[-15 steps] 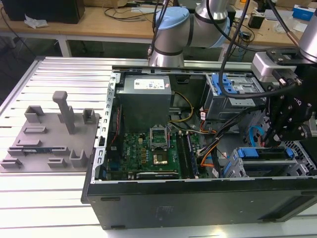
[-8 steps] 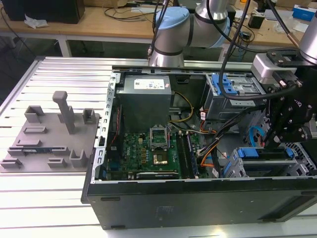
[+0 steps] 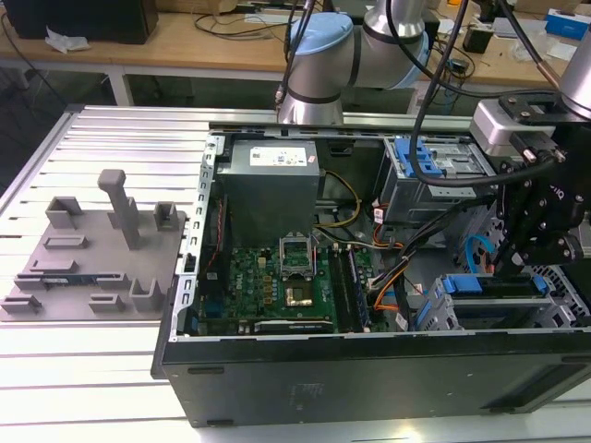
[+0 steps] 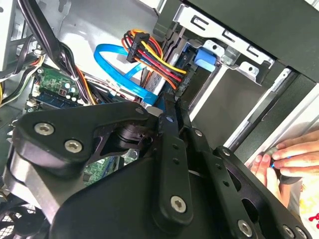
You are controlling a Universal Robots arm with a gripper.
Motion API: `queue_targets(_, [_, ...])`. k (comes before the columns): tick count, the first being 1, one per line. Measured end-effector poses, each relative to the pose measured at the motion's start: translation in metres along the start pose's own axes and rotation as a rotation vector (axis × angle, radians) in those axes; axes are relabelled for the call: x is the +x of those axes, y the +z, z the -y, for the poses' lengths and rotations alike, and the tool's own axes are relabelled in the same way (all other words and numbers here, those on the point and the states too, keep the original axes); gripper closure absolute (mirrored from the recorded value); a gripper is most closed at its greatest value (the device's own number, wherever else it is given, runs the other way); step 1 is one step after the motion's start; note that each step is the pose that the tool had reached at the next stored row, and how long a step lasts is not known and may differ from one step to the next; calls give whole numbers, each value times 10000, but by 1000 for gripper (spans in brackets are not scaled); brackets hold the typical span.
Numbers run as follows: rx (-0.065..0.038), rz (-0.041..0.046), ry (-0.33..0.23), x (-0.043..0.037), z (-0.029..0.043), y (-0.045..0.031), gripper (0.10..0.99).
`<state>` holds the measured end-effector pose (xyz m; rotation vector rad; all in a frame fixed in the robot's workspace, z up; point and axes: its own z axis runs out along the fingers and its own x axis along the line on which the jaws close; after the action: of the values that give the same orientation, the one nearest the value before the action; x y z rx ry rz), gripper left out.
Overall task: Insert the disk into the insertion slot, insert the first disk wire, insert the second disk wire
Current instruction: 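Insert the second disk wire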
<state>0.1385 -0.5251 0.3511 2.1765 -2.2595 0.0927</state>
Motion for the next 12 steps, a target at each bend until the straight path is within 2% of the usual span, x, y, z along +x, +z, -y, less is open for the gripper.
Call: queue_targets(12, [0,-3,0,17,8,12,925])
